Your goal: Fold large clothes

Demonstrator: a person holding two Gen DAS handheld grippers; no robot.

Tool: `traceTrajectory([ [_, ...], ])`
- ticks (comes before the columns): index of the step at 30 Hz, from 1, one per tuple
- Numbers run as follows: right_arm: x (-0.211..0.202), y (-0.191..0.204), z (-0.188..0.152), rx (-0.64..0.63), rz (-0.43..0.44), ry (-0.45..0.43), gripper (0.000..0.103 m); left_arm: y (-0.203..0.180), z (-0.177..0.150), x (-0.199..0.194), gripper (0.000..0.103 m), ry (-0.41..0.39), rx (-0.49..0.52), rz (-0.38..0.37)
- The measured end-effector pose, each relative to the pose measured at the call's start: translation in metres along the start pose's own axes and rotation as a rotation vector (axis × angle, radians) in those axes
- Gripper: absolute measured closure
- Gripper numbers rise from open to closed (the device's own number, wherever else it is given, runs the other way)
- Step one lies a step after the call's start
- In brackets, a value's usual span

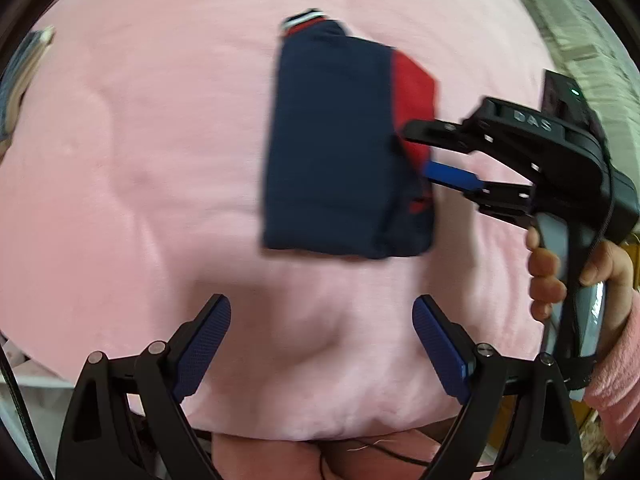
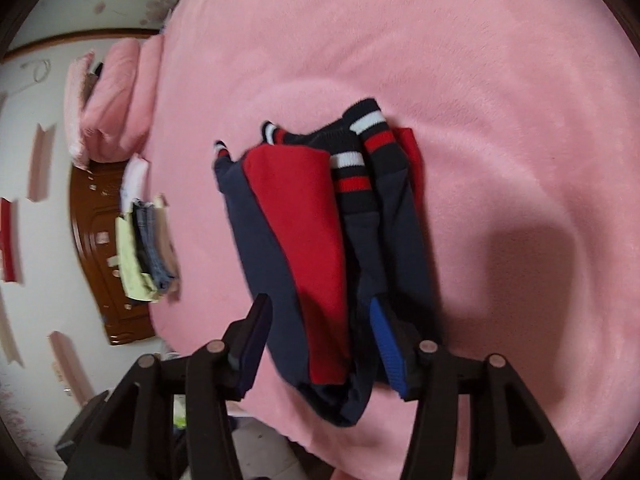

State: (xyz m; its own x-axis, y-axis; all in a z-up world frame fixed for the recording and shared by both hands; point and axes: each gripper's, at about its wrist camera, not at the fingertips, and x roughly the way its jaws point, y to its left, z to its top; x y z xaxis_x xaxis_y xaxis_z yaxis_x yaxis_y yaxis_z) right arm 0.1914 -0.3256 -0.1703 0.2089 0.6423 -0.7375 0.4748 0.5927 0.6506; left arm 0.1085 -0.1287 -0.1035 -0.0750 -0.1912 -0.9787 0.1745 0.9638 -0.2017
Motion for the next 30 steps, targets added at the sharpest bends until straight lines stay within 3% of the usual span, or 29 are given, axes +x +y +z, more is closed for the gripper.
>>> traceTrajectory([
  [3,0.003,0.008,0.0,-0.021,-0.008,-0.022,0.057,0.012,0.008,-0.006,0.012,-0.005,-0.018,0.037],
  [5,0.002,0.015,-0.002,-0.057,-0.035,-0.042,0.094,0.015,0.012,-0.01,0.012,-0.008,-0.017,0.046],
  [11,-0.013,0.029,-0.008,-0.18,-0.057,-0.067,0.096,0.007,0.035,-0.01,0.012,-0.006,0.006,0.07],
  [20,-0.051,-0.034,-0.004,0.006,-0.137,-0.167,0.097,0.008,0.055,-0.005,0.012,0.01,0.057,0.078],
  [24,-0.04,-0.047,-0.003,0.099,-0.06,-0.135,0.096,0.002,0.066,0.003,0.012,0.04,0.095,0.109],
  [30,-0.018,-0.027,-0.004,0.081,-0.01,-0.104,0.095,-0.007,0.086,0.006,0.012,0.031,0.101,0.078],
])
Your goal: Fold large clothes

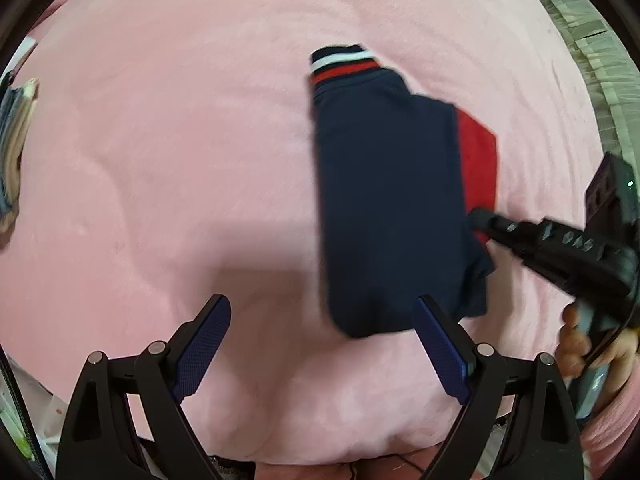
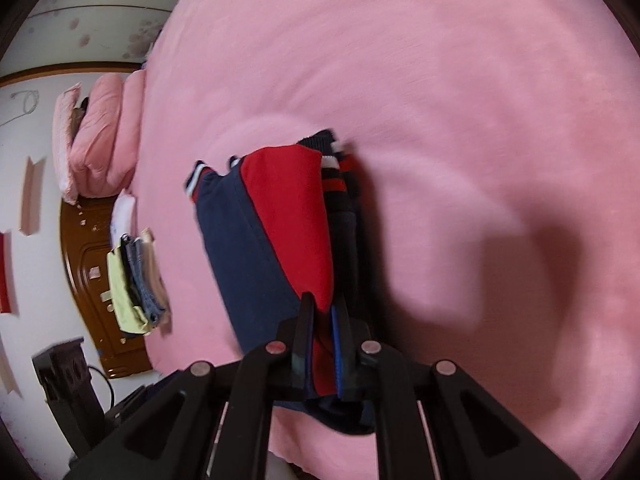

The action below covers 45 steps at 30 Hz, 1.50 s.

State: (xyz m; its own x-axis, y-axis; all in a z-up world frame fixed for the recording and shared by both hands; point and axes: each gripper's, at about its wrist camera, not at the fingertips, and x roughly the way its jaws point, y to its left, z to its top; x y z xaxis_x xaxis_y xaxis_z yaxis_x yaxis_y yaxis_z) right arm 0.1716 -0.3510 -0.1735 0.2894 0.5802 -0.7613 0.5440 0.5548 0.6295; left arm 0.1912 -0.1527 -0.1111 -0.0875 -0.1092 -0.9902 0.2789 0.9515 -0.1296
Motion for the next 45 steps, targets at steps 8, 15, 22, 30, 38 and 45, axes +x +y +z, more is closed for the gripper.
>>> traceTrajectory([
  [8,-0.032,-0.001,0.004,0.013,-0.189,-0.184,0.09,-0.022,0.043,0.001,0.034,-0.086,0.115,-0.038],
  [15,-0.024,0.039,0.005,-0.22,0.025,-0.18,0.094,-0.009,0.086,0.021,0.093,-0.149,0.029,-0.19],
  [22,0.024,0.046,0.023,-0.259,-0.045,-0.154,0.103,-0.011,0.11,0.052,0.094,-0.131,0.002,-0.206],
  [30,0.014,0.038,0.037,-0.281,-0.265,-0.293,0.103,-0.01,0.119,0.052,0.094,-0.171,-0.001,-0.153],
  [38,-0.02,0.046,0.009,-0.321,-0.104,-0.245,0.103,-0.012,0.085,0.034,0.094,-0.105,0.047,-0.277],
  [45,-0.007,0.014,-0.021,-0.239,-0.272,-0.225,0.103,-0.003,0.055,0.051,0.094,-0.088,-0.021,-0.181],
])
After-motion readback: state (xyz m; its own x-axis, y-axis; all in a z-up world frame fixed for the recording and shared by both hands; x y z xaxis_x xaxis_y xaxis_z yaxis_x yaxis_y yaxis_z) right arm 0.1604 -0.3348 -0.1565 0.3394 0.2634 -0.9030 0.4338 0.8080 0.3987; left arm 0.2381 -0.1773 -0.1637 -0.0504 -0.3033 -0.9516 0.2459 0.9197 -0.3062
